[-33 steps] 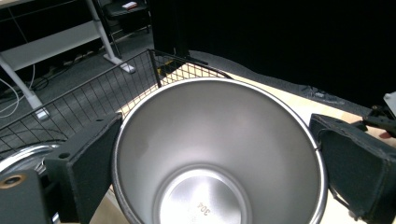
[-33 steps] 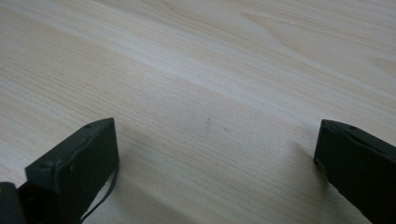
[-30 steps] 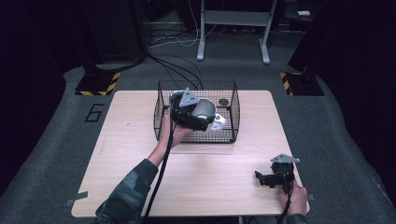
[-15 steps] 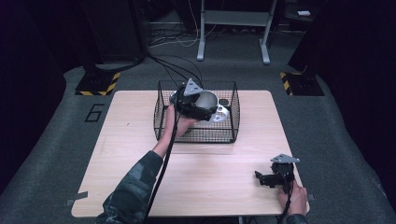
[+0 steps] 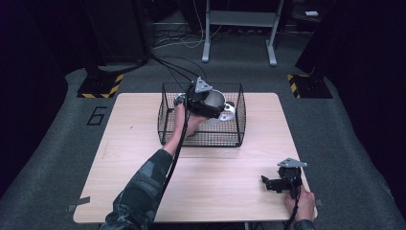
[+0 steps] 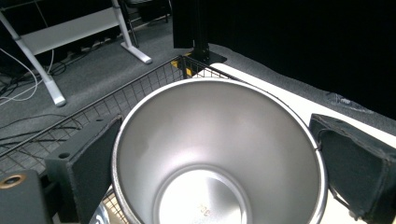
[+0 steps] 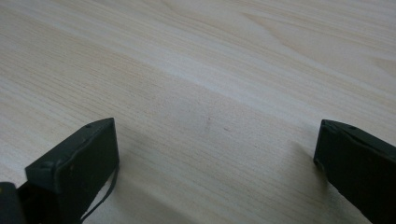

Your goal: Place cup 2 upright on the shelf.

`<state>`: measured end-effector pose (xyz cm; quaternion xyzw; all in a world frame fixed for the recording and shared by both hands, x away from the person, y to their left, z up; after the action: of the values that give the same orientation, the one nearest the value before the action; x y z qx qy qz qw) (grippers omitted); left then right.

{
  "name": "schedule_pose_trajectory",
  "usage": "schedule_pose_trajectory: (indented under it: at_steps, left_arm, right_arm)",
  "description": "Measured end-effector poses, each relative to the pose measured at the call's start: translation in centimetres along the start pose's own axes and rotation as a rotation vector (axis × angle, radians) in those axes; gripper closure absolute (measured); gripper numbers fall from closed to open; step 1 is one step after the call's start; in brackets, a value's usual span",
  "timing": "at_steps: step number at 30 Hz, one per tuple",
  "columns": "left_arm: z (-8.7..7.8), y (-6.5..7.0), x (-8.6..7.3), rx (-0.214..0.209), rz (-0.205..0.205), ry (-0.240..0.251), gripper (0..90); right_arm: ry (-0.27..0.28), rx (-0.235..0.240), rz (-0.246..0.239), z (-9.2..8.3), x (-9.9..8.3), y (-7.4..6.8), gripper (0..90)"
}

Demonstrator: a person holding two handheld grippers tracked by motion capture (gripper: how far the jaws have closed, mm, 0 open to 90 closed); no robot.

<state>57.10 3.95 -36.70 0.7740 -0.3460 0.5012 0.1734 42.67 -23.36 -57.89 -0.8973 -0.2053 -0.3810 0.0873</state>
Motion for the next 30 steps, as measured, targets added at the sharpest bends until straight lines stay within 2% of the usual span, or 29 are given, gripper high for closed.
schedule_pose_trajectory:
  at_steps: [16,30]
  left_arm:
    - [3.0,-0.4,-1.3,-0.009,0.001,-0.035,6.4]
    - [5.1,-0.6,-2.8,-0.012,-0.008,-0.089,6.3]
  right_arm:
    - [0.001,-0.001,0.000,0.0,0.0,0.0,0.0]
    - [0.000,-0.001,0.002,0.0,0.0,0.0,0.0]
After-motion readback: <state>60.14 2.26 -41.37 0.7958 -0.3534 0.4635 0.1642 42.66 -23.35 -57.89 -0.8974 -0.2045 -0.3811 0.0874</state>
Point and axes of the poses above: each handheld gripper's, and its own axes: z roughly forward along the jaws, x roughly out of its top, y roughly to its right, the point moved 7 cm from there along z, roughly forward along the jaws
